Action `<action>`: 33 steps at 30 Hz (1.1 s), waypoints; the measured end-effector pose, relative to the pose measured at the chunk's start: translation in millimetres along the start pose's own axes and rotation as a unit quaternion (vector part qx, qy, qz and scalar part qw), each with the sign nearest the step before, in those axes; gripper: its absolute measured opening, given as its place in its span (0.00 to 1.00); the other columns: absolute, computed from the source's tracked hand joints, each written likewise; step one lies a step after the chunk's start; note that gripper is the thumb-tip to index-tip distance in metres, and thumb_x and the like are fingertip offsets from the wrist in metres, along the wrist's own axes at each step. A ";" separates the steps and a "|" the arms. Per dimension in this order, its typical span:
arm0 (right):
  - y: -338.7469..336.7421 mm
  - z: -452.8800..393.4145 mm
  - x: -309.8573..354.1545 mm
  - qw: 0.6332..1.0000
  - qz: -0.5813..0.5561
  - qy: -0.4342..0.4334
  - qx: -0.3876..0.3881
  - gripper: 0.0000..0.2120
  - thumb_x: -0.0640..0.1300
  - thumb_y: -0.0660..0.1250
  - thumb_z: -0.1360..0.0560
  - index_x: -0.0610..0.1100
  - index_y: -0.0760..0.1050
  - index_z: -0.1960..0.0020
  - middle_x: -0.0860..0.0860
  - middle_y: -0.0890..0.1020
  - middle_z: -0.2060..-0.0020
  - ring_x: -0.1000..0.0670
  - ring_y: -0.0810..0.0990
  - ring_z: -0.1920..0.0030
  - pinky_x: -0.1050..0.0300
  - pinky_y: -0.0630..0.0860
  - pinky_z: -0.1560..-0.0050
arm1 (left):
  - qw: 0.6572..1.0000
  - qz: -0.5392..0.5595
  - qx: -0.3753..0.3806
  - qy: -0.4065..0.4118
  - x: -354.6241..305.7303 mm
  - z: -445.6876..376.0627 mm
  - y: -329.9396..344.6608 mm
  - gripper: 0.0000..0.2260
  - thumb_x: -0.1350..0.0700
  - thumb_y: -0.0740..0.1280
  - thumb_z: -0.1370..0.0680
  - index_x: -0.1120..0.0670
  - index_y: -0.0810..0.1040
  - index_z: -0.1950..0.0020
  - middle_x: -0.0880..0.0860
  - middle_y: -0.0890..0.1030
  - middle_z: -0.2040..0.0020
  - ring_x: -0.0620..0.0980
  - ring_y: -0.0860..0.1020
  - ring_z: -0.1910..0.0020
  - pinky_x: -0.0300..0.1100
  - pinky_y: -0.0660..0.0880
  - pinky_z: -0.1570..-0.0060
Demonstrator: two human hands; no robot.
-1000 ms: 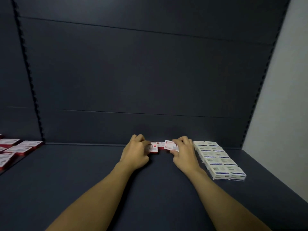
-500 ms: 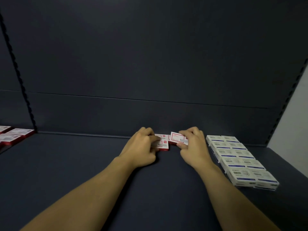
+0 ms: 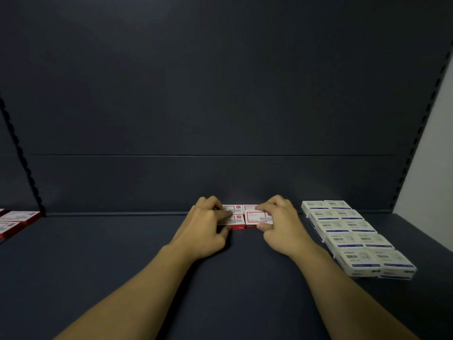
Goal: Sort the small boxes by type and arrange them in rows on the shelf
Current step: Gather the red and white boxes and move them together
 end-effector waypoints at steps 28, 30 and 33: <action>-0.3 -0.5 -2.6 1.000 -0.020 -0.015 -0.007 0.23 0.39 0.74 0.28 0.48 0.76 0.34 0.57 0.69 0.47 0.56 0.65 0.44 0.68 0.61 0.41 | 0.999 0.033 -0.010 0.003 2.0 -1.0 4.3 0.16 0.53 0.68 0.22 0.49 0.79 0.34 0.44 0.72 0.43 0.44 0.69 0.42 0.38 0.71 0.38; -0.4 -0.3 -3.0 1.000 -0.023 -0.012 -0.012 0.23 0.39 0.75 0.29 0.48 0.75 0.36 0.57 0.69 0.47 0.56 0.66 0.44 0.66 0.64 0.40 | 0.999 0.028 -0.015 0.005 1.6 -1.2 5.1 0.16 0.52 0.68 0.23 0.49 0.80 0.35 0.45 0.72 0.43 0.45 0.69 0.43 0.40 0.71 0.38; -1.1 0.3 -4.6 1.000 -0.010 -0.012 -0.024 0.23 0.41 0.76 0.32 0.48 0.76 0.38 0.57 0.69 0.48 0.54 0.67 0.44 0.58 0.69 0.38 | 1.000 0.020 -0.018 0.009 0.4 -1.8 7.1 0.17 0.51 0.68 0.24 0.48 0.80 0.35 0.45 0.72 0.43 0.47 0.70 0.44 0.43 0.72 0.39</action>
Point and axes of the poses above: each hand's wrist, its own z-axis away from the middle knuckle, its own y-axis out of the palm, x = y × z, the point moved 7 cm from there along -z, towards the middle knuckle
